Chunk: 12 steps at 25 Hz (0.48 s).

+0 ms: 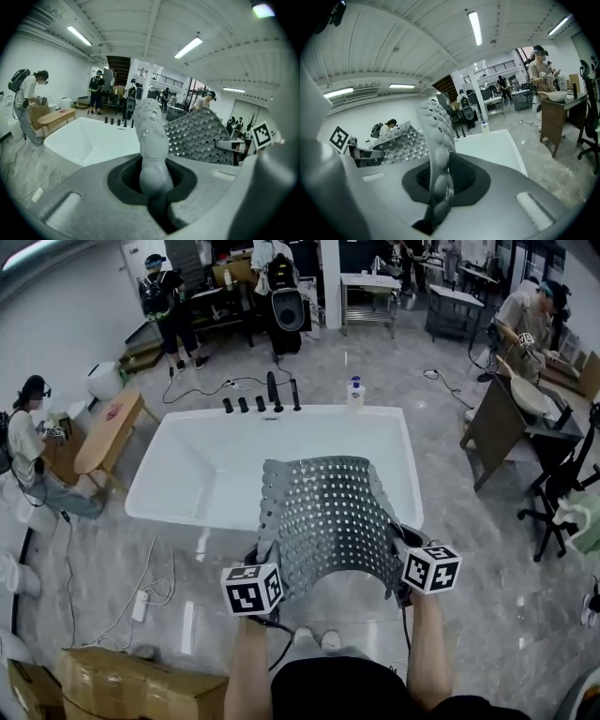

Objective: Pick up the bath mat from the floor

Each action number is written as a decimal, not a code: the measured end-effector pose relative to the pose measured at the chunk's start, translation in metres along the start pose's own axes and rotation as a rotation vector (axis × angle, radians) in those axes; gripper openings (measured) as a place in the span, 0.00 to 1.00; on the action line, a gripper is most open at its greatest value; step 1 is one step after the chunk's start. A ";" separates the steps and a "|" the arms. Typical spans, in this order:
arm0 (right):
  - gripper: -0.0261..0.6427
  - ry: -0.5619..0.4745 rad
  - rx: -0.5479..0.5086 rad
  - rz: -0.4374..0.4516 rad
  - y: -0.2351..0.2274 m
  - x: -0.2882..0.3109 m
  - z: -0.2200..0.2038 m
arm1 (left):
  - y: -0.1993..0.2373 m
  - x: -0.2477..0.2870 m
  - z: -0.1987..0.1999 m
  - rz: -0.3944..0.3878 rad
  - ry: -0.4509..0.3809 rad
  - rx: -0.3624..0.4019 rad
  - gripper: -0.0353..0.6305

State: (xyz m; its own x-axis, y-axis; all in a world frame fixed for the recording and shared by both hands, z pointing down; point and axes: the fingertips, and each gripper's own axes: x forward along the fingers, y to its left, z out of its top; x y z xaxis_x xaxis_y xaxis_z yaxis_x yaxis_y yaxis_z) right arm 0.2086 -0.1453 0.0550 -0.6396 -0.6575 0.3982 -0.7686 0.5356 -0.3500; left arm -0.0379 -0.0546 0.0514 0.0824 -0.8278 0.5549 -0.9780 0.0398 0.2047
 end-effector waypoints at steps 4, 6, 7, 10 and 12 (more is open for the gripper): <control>0.07 -0.061 0.018 0.047 0.015 0.001 0.027 | -0.005 -0.007 0.026 0.002 -0.042 0.033 0.10; 0.07 -0.088 0.023 0.074 0.024 0.001 0.040 | -0.008 -0.011 0.036 -0.001 -0.065 0.042 0.10; 0.07 -0.100 0.020 0.086 0.029 0.000 0.047 | -0.010 -0.013 0.042 -0.001 -0.077 0.049 0.10; 0.07 -0.138 -0.006 0.117 0.042 -0.005 0.069 | -0.021 -0.017 0.063 -0.010 -0.130 0.068 0.10; 0.07 -0.173 -0.020 0.138 0.050 -0.013 0.081 | -0.030 -0.020 0.077 -0.039 -0.174 0.064 0.10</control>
State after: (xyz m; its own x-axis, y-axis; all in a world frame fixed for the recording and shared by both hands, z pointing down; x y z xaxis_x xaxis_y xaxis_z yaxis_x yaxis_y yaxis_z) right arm 0.1801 -0.1530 -0.0367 -0.7273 -0.6579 0.1954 -0.6755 0.6358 -0.3734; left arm -0.0247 -0.0824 -0.0277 0.0915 -0.9125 0.3988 -0.9854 -0.0253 0.1684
